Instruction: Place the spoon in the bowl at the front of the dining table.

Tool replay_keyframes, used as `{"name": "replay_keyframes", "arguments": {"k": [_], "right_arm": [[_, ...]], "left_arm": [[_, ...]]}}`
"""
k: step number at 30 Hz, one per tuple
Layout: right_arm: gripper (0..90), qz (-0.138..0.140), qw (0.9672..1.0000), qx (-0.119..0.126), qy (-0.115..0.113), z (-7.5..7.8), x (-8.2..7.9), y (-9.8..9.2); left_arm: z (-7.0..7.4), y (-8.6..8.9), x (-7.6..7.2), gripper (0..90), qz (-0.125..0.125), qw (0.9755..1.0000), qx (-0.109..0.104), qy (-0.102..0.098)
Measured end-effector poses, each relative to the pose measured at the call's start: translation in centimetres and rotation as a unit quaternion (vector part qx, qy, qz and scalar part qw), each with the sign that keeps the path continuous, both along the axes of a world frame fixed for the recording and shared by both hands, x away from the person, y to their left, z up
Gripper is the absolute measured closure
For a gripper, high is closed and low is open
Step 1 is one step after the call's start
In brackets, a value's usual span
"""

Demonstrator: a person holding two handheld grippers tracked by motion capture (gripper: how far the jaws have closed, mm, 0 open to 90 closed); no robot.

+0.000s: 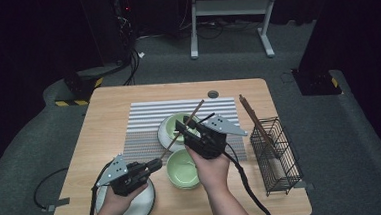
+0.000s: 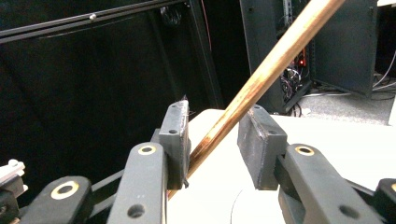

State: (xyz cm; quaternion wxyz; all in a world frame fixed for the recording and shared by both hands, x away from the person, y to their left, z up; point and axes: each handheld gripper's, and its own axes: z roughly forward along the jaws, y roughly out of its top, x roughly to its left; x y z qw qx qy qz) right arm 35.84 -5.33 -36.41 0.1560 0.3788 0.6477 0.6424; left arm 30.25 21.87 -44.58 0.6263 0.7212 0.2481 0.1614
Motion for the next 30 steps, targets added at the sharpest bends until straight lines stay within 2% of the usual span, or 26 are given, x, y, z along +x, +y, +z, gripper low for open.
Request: {"name": "replay_keyframes", "arguments": {"k": [7, 12, 20, 30], "right_arm": [[63.7, -0.004, 1.0000, -0.003, 0.004, -0.5, 0.2, -0.3], [63.7, -0.008, 0.9999, -0.004, 0.009, -0.8, 0.3, -0.4], [63.6, -0.010, 0.9999, -0.004, 0.012, -1.0, 0.4, -0.5], [62.9, -0.013, 0.9998, -0.002, 0.018, -1.4, 0.5, -0.8]], "left_arm": [[-0.1, 0.1, 0.0, 84.5, -0.003, 1.0000, -0.006, 0.000], [-0.1, 0.2, 0.0, 84.8, -0.006, 0.9999, -0.012, 0.008], [-0.2, 0.2, -0.1, 84.6, -0.006, 0.9999, -0.013, 0.004], [-0.3, 0.2, 0.0, 84.4, -0.011, 0.9997, -0.020, 0.014]]}}
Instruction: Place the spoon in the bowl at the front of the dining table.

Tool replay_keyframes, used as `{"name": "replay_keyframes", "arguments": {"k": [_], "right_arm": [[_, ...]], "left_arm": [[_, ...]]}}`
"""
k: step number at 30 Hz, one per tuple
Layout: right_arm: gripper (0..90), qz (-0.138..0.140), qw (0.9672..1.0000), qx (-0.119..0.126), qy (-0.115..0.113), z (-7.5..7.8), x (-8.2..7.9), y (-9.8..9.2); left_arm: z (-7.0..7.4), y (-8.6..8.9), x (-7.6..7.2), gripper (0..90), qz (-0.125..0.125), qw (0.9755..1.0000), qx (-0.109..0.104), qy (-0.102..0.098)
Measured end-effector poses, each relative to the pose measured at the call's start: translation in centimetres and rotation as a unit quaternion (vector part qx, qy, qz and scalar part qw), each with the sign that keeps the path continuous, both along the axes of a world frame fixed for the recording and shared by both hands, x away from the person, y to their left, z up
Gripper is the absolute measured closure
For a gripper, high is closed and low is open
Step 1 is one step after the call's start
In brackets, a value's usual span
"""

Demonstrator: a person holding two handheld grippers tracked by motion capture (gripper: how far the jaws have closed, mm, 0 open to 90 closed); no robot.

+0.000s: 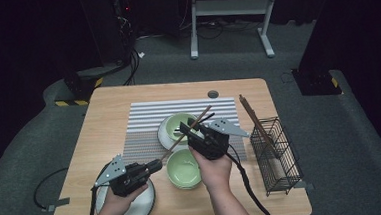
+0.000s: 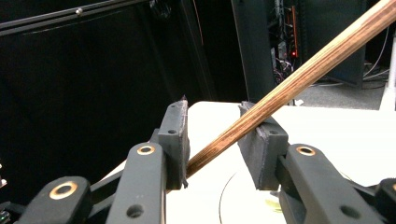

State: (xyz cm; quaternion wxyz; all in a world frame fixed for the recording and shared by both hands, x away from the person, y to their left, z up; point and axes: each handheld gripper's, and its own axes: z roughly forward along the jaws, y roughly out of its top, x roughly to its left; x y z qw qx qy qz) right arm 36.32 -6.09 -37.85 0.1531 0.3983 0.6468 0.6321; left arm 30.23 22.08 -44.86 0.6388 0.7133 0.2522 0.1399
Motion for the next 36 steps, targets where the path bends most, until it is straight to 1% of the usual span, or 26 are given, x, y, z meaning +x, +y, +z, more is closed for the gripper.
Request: {"name": "replay_keyframes", "arguments": {"k": [5, 11, 16, 19, 24, 30, 32, 36], "right_arm": [[62.0, 0.000, 1.0000, -0.001, -0.004, 0.2, 0.0, 0.0], [55.9, -0.001, 1.0000, -0.001, -0.007, 0.5, -0.1, -0.2], [51.4, 0.001, 1.0000, 0.000, -0.009, 0.7, -0.2, -0.2], [49.2, -0.002, 0.9999, -0.001, -0.012, 0.8, -0.3, -0.4], [48.3, -0.009, 0.9997, -0.011, -0.017, 1.0, -0.6, -0.6], [47.8, -0.017, 0.9992, -0.025, -0.025, 1.2, -1.1, -0.8], [47.7, -0.019, 0.9988, -0.033, -0.031, 1.2, -1.3, -1.0], [47.7, -0.026, 0.9975, -0.050, -0.041, 1.3, -2.0, -1.3]], "left_arm": [[0.1, 0.0, -0.1, 84.8, 0.003, 1.0000, -0.001, -0.005], [0.1, -0.2, -0.1, 85.0, 0.001, 1.0000, -0.002, -0.008], [0.2, -0.1, -0.2, 85.0, 0.006, 0.9999, -0.001, -0.011], [0.2, 0.2, -0.1, 85.0, 0.013, 0.9999, -0.001, -0.011], [0.3, 0.7, 0.0, 85.1, 0.029, 0.9995, -0.003, -0.008], [0.6, 1.3, 0.2, 85.2, 0.049, 0.9987, 0.000, -0.010], [0.7, 1.4, 0.2, 85.3, 0.056, 0.9983, 0.005, -0.011], [0.7, 1.7, 0.4, 85.3, 0.075, 0.9970, 0.017, -0.006]]}}
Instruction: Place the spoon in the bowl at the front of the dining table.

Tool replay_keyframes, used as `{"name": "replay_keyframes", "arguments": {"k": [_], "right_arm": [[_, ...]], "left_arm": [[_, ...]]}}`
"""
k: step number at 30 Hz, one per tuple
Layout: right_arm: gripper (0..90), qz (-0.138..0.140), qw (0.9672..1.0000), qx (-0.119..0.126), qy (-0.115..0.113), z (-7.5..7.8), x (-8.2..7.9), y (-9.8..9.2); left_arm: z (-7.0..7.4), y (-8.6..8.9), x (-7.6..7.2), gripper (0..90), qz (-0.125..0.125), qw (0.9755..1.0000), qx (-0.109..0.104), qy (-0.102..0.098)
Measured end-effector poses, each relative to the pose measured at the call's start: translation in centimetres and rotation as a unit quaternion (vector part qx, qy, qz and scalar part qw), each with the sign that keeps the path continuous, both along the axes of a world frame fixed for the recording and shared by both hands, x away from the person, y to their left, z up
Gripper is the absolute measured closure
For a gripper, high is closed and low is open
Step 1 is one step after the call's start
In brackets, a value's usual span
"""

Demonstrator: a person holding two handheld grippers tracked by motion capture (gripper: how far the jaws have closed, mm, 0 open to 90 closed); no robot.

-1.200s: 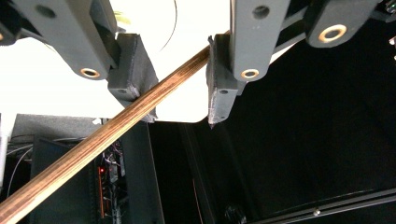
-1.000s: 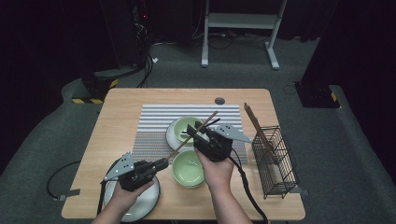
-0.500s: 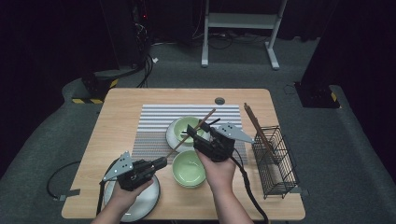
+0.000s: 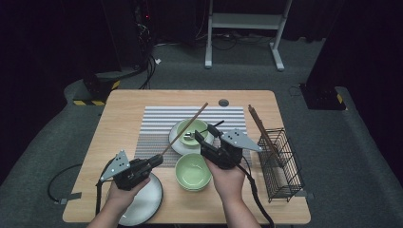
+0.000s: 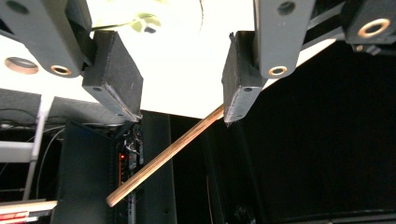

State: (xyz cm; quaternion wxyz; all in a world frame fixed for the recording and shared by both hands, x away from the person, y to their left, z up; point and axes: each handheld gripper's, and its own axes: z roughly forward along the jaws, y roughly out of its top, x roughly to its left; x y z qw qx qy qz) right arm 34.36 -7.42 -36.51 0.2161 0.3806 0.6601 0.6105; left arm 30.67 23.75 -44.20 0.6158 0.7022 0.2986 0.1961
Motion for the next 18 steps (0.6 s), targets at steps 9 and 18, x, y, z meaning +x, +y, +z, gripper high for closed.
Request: {"name": "replay_keyframes", "arguments": {"k": [9, 18], "right_arm": [[47.6, -0.011, 0.9993, -0.034, -0.008, -0.7, -1.5, -1.4], [46.8, -0.018, 0.9976, -0.067, -0.009, -2.5, -3.0, -2.4]], "left_arm": [[-0.3, 1.1, 0.9, 85.3, 0.045, 0.9986, 0.023, 0.017], [-0.8, 1.7, 1.8, 85.3, 0.072, 0.9959, 0.043, 0.035]]}}
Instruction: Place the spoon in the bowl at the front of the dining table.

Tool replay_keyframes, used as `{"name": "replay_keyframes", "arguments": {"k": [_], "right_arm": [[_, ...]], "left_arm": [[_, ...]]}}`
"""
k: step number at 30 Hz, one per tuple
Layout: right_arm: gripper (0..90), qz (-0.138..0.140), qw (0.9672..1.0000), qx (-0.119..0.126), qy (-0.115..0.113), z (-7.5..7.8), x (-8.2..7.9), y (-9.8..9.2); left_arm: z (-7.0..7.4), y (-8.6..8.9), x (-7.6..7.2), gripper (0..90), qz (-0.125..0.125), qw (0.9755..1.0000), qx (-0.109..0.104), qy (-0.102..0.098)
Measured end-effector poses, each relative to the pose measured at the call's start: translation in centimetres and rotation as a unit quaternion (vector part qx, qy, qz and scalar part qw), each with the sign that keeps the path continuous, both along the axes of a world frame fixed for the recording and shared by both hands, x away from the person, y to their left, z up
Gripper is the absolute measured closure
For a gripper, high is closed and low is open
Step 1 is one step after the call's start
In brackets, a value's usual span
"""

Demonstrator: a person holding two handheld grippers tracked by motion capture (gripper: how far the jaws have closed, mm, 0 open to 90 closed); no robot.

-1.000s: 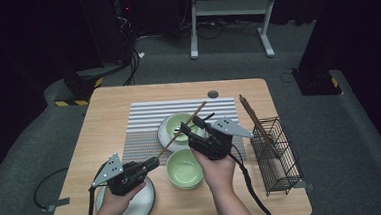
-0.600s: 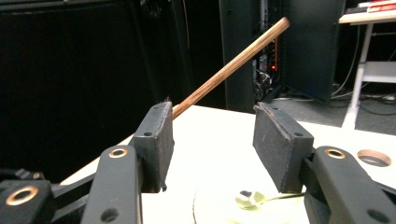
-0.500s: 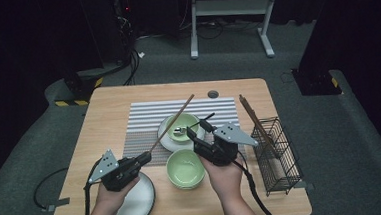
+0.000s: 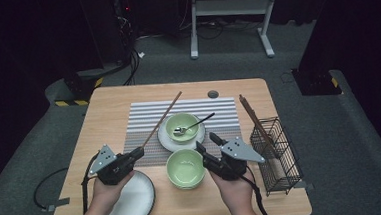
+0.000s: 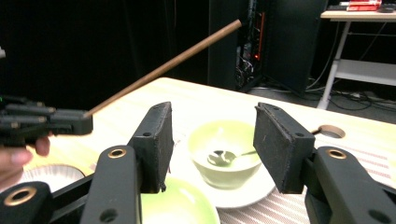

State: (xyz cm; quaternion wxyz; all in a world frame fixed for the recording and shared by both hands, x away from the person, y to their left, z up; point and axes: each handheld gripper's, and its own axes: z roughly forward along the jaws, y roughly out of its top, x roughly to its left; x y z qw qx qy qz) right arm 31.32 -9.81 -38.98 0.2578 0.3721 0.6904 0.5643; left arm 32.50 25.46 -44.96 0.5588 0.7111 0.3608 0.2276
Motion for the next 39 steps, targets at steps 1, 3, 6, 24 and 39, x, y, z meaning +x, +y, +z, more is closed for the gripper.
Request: {"name": "replay_keyframes", "arguments": {"k": [1, 3, 6, 24, 39], "right_arm": [[46.6, -0.002, 1.0000, -0.004, 0.000, -0.2, -0.2, -0.1], [46.6, -0.004, 1.0000, -0.007, 0.002, -0.7, -0.4, -0.4], [46.5, -0.010, 0.9999, -0.013, 0.007, -1.4, -0.7, -0.8], [45.1, -0.031, 0.9980, -0.054, 0.013, -4.5, -0.6, -2.1], [45.2, -0.022, 0.9984, -0.049, 0.016, -4.9, -1.2, -2.0]], "left_arm": [[-0.1, 0.0, 0.1, 85.3, 0.003, 1.0000, 0.002, 0.002], [-0.2, 0.1, 0.2, 85.3, 0.010, 0.9999, 0.004, 0.007], [-0.3, 0.2, 0.4, 85.3, 0.018, 0.9997, 0.009, 0.012], [-2.3, 0.4, 2.2, 85.3, 0.063, 0.9950, 0.042, 0.066], [-3.8, -0.5, 4.3, 85.2, 0.083, 0.9858, 0.088, 0.116]]}}
